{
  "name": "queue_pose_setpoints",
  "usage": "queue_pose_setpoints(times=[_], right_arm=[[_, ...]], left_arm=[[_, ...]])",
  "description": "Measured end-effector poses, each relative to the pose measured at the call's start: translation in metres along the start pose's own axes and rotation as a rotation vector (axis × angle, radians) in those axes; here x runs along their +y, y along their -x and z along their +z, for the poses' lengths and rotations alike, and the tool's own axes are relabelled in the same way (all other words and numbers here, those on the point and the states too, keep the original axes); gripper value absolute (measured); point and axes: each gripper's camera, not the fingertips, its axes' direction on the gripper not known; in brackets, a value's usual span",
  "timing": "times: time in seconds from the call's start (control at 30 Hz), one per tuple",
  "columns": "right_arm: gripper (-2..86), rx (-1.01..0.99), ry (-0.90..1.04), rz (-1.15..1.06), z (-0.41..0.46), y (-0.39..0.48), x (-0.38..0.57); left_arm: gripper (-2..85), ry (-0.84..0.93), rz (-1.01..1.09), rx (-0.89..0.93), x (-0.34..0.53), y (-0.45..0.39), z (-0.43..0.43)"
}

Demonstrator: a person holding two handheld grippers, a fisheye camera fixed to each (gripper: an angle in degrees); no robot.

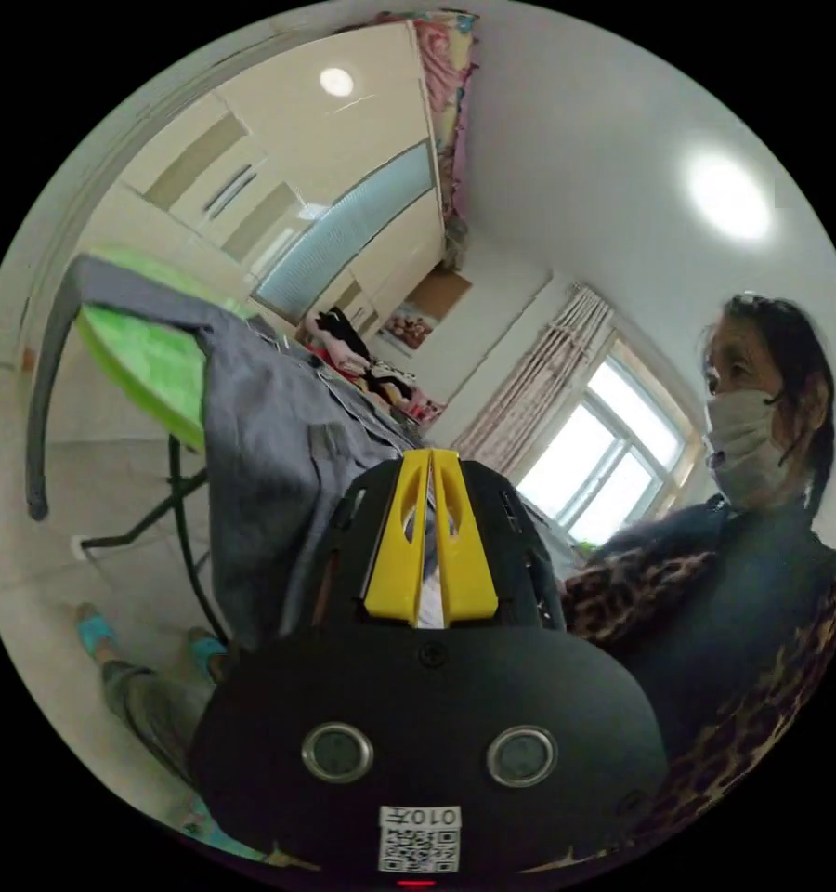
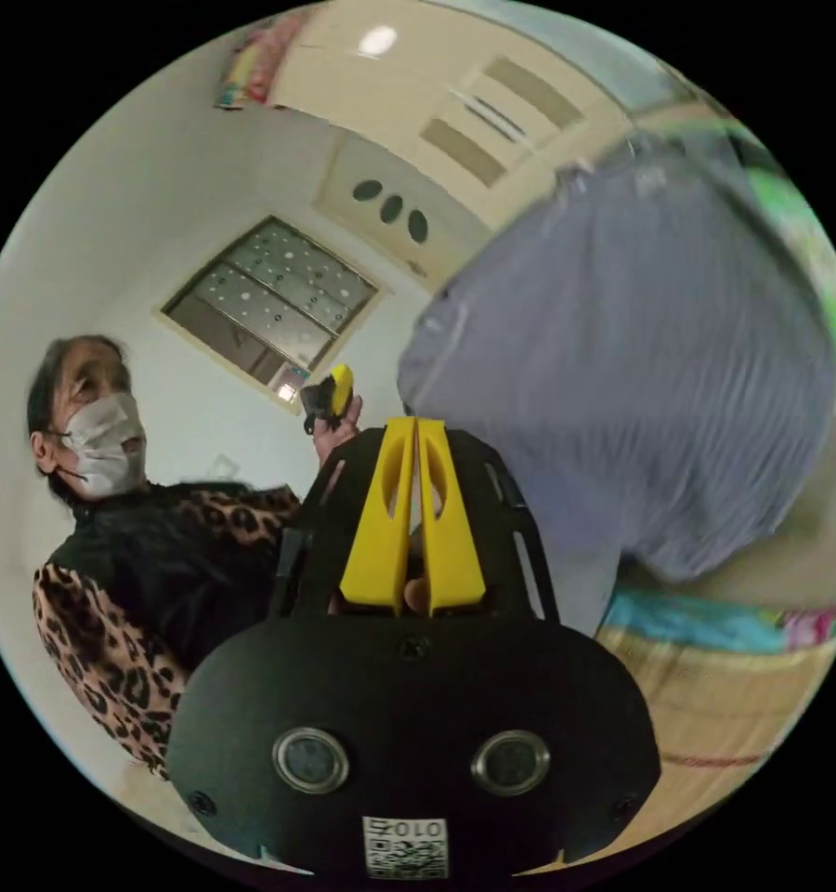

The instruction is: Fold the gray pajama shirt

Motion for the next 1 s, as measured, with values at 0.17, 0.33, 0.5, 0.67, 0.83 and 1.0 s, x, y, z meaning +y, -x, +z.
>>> queue_pose_setpoints(times=[0.17, 0.33, 0.5, 0.67, 0.83, 1.0], right_arm=[[3.0, 0.41, -0.008, -0.073, -0.022, 0.032, -0.134], [2.2, 0.932, 0.145, 0.034, 0.026, -0.012, -0.248], [1.9, 0.992, 0.217, 0.107, 0.068, -0.076, -0.316], [1.9, 1.029, 0.263, 0.144, 0.094, -0.123, -0.369], [1.8, 1.04, 0.338, 0.162, 0.125, -0.154, -0.399], [1.3, 1.036, 0.321, 0.176, 0.141, -0.18, -0.41]], left_arm=[[-0.1, 0.177, 0.015, -0.389, -0.104, 0.003, 0.072], [-0.2, 0.337, 0.077, -0.6, -0.174, 0.017, 0.165], [-0.3, 0.415, 0.1, -0.837, -0.219, 0.032, 0.251], [-0.3, 0.478, 0.066, -0.835, -0.262, 0.044, 0.31], [-0.3, 0.645, 0.138, -0.886, -0.291, 0.047, 0.4], [-0.4, 0.656, 0.15, -0.902, -0.305, 0.056, 0.449]])
